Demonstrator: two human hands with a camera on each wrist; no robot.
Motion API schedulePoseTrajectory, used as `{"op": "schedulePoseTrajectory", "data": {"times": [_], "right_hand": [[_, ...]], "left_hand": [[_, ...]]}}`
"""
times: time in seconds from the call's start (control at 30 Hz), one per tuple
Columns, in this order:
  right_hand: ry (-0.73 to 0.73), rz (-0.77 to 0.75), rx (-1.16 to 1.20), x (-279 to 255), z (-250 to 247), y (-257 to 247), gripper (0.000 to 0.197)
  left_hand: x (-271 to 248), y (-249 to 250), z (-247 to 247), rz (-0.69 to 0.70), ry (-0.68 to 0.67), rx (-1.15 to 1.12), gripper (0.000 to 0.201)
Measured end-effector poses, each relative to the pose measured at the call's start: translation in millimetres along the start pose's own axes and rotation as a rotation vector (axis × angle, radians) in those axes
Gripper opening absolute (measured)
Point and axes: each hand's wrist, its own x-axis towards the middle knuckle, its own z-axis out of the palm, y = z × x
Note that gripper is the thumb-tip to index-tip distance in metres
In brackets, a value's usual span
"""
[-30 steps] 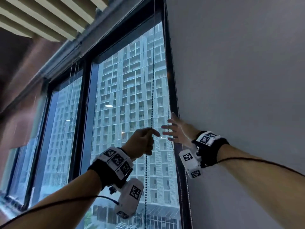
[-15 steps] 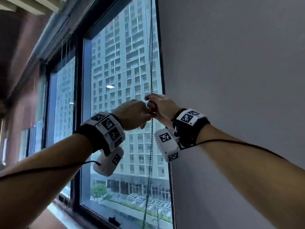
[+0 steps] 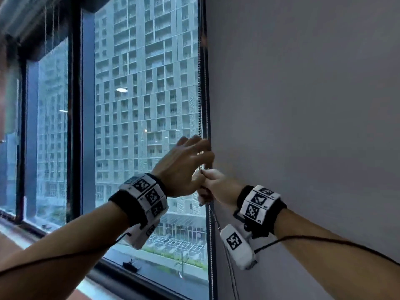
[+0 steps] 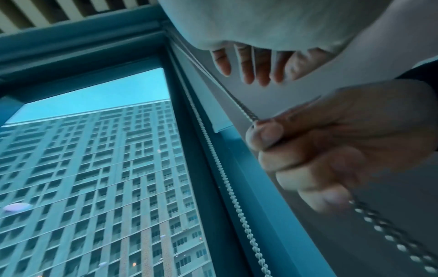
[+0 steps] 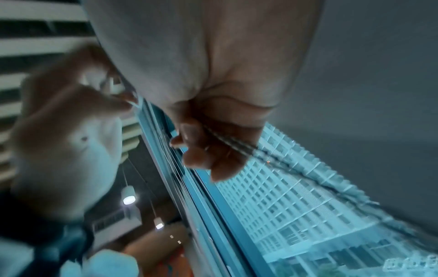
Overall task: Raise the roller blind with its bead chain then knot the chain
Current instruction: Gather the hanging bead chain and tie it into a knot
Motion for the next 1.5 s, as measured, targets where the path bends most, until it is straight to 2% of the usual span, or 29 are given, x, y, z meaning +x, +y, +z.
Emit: {"op": "schedulePoseTrajectory", "data": {"times": [0.07, 0.13, 0.2, 0.3, 0.43, 0.53, 0.6, 0.67, 0.8, 0.97, 1.03, 1.1, 1.2, 1.27, 1.4, 1.5], "right_hand": [[-0.075, 0.095, -0.082, -12, 5, 9, 0.03], [-0.121, 0.137, -0.165, -24, 10, 16, 0.028], [-0.113, 0.127, -0.275, -33, 10, 18, 0.028], [-0.043, 0.104, -0.335, -41, 0, 14, 0.03], [-0.008, 0.045, -0.413, -50, -20, 3, 0.032], [0.066, -0.05, -0.528, -48, -34, -11, 0.031], [0.142, -0.122, -0.538, -43, -43, -24, 0.032], [0.192, -0.167, -0.456, -37, -52, -40, 0.032], [0.179, -0.272, -0.214, -17, -46, -71, 0.031], [0.252, -0.363, -0.199, 1, -20, -85, 0.023], [0.252, -0.378, -0.155, 5, -11, -85, 0.02], [0.237, -0.377, -0.125, 9, -3, -85, 0.018], [0.187, -0.345, -0.108, 13, 4, -85, 0.029], [0.148, -0.357, -0.122, 11, 8, -86, 0.022], [0.041, -0.342, -0.145, 5, 12, -88, 0.029], [-0.017, -0.297, -0.145, 1, 15, -85, 0.035]], "left_hand": [[10, 3, 5, 0.126, -0.15, 0.061, 0.048], [17, 10, 5, 0.19, -0.286, 0.048, 0.055], [16, 10, 12, 0.183, -0.372, 0.042, 0.055], [4, 1, 18, 0.114, -0.457, 0.136, 0.079], [-12, -17, 12, 0.069, -0.511, 0.217, 0.079], [-16, -18, 1, 0.012, -0.545, 0.192, 0.053], [-17, -16, -8, -0.037, -0.535, 0.125, 0.036], [-14, -12, -18, -0.106, -0.51, -0.043, 0.028], [-7, -9, -47, -0.278, -0.517, -0.74, 0.025], [0, -6, -78, -0.369, -0.246, -1.389, 0.059], [3, -4, -87, -0.392, -0.179, -1.542, 0.074], [2, -3, -93, -0.397, -0.123, -1.62, 0.081], [-3, -4, -99, -0.43, -0.059, -1.673, 0.088], [-7, -6, -99, -0.471, -0.034, -1.622, 0.089], [-13, -17, -100, -0.563, -0.017, -1.502, 0.095], [-14, -20, -102, -0.579, -0.051, -1.448, 0.091]]}}
